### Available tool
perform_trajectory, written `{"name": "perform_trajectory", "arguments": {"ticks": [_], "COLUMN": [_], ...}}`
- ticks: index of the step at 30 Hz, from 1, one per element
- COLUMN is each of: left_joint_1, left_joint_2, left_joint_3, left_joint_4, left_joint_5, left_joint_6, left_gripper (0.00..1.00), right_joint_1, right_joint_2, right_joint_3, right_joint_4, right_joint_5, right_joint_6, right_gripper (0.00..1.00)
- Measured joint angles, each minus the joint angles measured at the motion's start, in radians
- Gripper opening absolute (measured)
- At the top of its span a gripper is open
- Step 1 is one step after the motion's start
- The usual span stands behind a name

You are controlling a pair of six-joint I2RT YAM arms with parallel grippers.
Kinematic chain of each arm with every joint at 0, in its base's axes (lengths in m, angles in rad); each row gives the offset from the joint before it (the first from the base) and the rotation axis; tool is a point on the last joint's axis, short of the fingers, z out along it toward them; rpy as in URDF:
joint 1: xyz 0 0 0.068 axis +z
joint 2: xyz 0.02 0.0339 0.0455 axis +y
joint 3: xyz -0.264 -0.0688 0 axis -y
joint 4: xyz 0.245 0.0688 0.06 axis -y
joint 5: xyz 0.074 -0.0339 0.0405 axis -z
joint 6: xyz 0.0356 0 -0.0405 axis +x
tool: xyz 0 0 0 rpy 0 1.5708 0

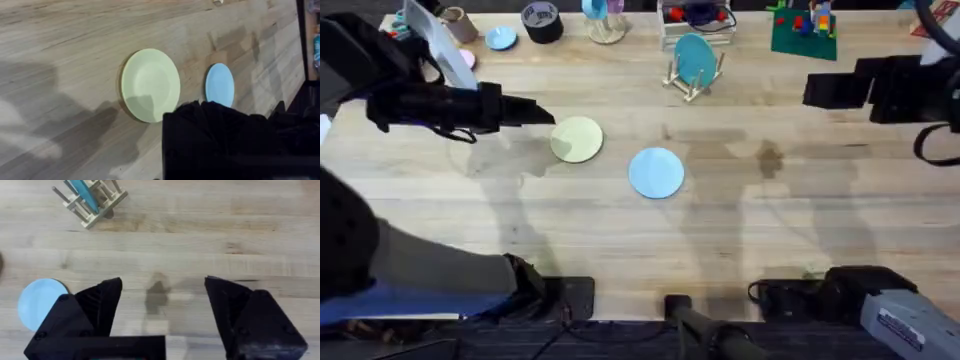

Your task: Pick up the plates from the table one by one and place each into a slot on the dish rack.

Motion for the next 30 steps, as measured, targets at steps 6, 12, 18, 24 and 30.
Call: {"name": "perform_trajectory", "arguments": {"ticks": [6,12,18,24,30], "left_joint_1": [0.003,0.003,0.003,0.009,0.018], "left_joint_2": [0.110,0.193,0.243,0.309,0.376], "left_joint_3": [0.000,0.001,0.003,0.005,0.009], "left_joint_4": [0.015,0.075,0.094,0.112,0.131], "left_joint_5": [0.022,0.028,0.029,0.032,0.060], "left_joint_6": [0.057,0.075,0.081,0.081,0.083], "left_gripper": [0.041,0.040,0.041,0.041,0.041], "right_joint_1": [0.000,0.000,0.000,0.000,0.000], "right_joint_2": [0.000,0.000,0.000,0.000,0.000], "right_joint_3": [0.000,0.000,0.000,0.000,0.000], "right_joint_4": [0.000,0.000,0.000,0.000,0.000], "right_joint_5": [0.000,0.000,0.000,0.000,0.000], "right_joint_6": [0.000,0.000,0.000,0.000,0.000], "right_gripper": [0.995,0.993,0.993,0.994,0.994]}}
